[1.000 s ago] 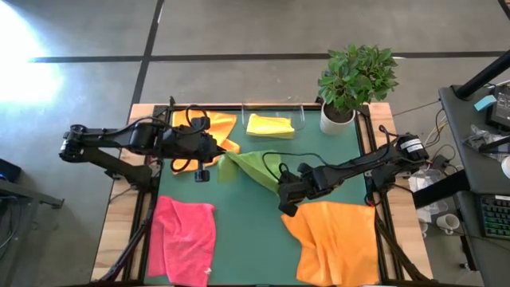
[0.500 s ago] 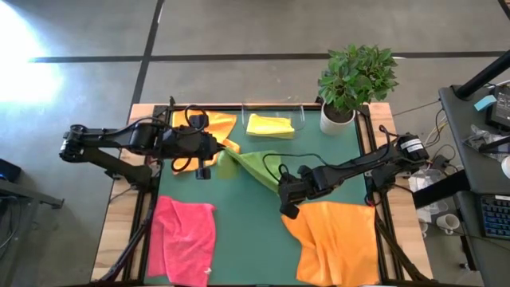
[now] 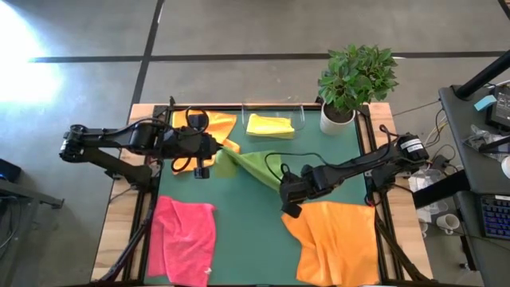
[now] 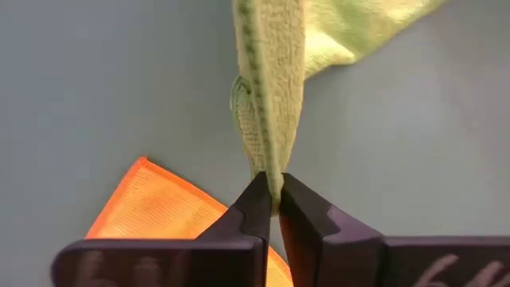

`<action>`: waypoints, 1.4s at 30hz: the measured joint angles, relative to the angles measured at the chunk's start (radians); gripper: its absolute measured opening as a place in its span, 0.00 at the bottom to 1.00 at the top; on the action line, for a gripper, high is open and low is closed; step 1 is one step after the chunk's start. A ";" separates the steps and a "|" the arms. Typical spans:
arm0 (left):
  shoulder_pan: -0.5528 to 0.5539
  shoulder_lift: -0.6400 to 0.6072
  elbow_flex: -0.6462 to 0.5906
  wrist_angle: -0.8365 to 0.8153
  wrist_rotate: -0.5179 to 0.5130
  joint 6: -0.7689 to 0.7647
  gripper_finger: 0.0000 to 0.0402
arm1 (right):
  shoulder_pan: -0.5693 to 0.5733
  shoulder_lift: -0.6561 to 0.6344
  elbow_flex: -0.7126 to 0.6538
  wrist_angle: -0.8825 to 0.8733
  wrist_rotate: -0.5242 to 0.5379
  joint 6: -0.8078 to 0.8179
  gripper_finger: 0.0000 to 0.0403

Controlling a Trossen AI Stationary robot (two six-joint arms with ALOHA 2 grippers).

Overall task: Fold microfiber towels
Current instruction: Fold the green towel

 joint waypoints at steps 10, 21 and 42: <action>0.000 0.000 0.000 -0.010 0.013 0.000 0.00 | 0.000 -0.002 0.171 -0.175 0.121 -0.046 0.02; 0.012 0.000 0.000 -0.007 -0.070 0.182 0.00 | -0.002 -0.002 0.456 -0.538 0.483 -0.045 0.02; 0.169 0.019 0.006 -0.102 0.290 -0.084 0.00 | 0.002 -0.011 0.589 -0.688 0.644 -0.009 0.02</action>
